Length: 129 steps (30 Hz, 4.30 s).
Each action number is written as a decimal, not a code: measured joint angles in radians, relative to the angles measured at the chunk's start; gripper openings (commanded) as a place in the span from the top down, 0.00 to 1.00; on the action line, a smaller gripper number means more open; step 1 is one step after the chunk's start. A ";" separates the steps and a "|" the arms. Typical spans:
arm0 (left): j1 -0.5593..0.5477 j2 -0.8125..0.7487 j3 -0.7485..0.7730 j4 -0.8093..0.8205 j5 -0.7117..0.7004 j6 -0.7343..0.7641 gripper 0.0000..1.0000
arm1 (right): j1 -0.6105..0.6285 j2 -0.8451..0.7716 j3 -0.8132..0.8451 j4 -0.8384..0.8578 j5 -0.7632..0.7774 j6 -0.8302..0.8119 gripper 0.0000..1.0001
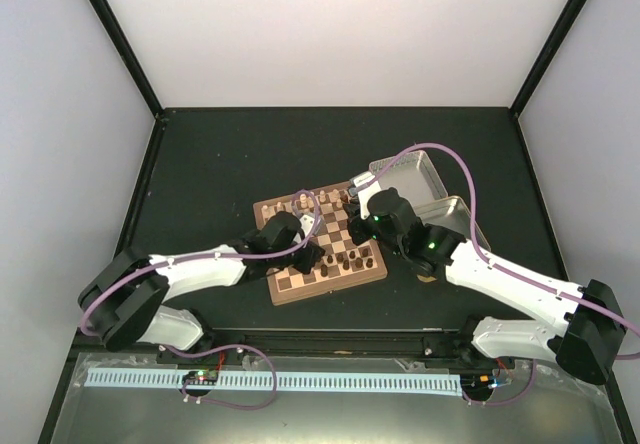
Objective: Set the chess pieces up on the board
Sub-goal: Place the chess piece on the chessboard.
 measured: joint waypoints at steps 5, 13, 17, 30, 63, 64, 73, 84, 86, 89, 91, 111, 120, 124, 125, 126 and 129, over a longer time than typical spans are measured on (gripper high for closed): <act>-0.003 0.021 0.000 0.001 0.005 0.000 0.89 | 0.000 0.000 0.000 0.000 0.000 0.000 0.90; -0.003 0.030 0.000 0.001 0.006 0.002 0.77 | 0.000 0.001 0.000 -0.001 0.000 0.000 0.90; -0.003 0.030 0.000 0.000 0.006 0.003 0.74 | 0.000 0.002 0.000 0.000 -0.001 0.000 0.90; -0.001 -0.182 0.001 -0.035 -0.018 -0.044 0.65 | 0.000 0.001 0.000 0.001 -0.064 -0.006 0.89; 0.182 -0.650 -0.031 -0.098 0.206 -0.500 0.71 | 0.063 0.144 0.076 0.151 -0.508 -0.173 0.88; 0.183 -0.645 -0.031 -0.098 0.213 -0.502 0.77 | 0.063 0.146 0.079 0.151 -0.502 -0.171 0.88; 0.193 -0.636 -0.031 -0.082 0.240 -0.512 0.95 | 0.063 0.154 0.079 0.156 -0.475 -0.106 0.51; 0.202 -0.678 -0.031 0.050 0.241 -0.613 0.94 | -0.022 -0.031 -0.116 0.522 -0.579 0.365 0.24; 0.202 -0.677 -0.031 0.093 0.241 -0.651 0.94 | -0.024 -0.026 -0.134 0.608 -0.598 0.491 0.29; 0.202 -0.676 -0.031 0.160 0.238 -0.716 0.94 | -0.024 0.010 -0.145 0.732 -0.632 0.684 0.41; 0.202 -0.674 -0.030 0.204 0.236 -0.755 0.94 | -0.024 0.039 -0.147 0.807 -0.660 0.787 0.50; 0.207 -0.665 -0.038 0.387 0.227 -0.904 0.93 | -0.024 0.085 -0.118 0.941 -0.694 1.048 0.77; 0.208 -0.671 -0.060 0.412 0.222 -0.926 0.86 | -0.024 0.098 -0.100 0.911 -0.691 1.040 0.91; 0.208 -0.690 -0.083 0.401 0.209 -0.922 0.64 | -0.024 0.098 -0.091 0.865 -0.685 1.008 0.96; 0.208 -0.698 -0.090 0.385 0.206 -0.914 0.57 | -0.024 0.098 -0.085 0.844 -0.679 0.992 0.97; 0.208 -0.707 -0.097 0.357 0.201 -0.906 0.49 | -0.024 0.098 -0.079 0.819 -0.674 0.972 0.98; 0.208 -0.747 -0.106 0.250 0.165 -0.863 0.29 | -0.024 0.095 -0.059 0.713 -0.653 0.897 0.99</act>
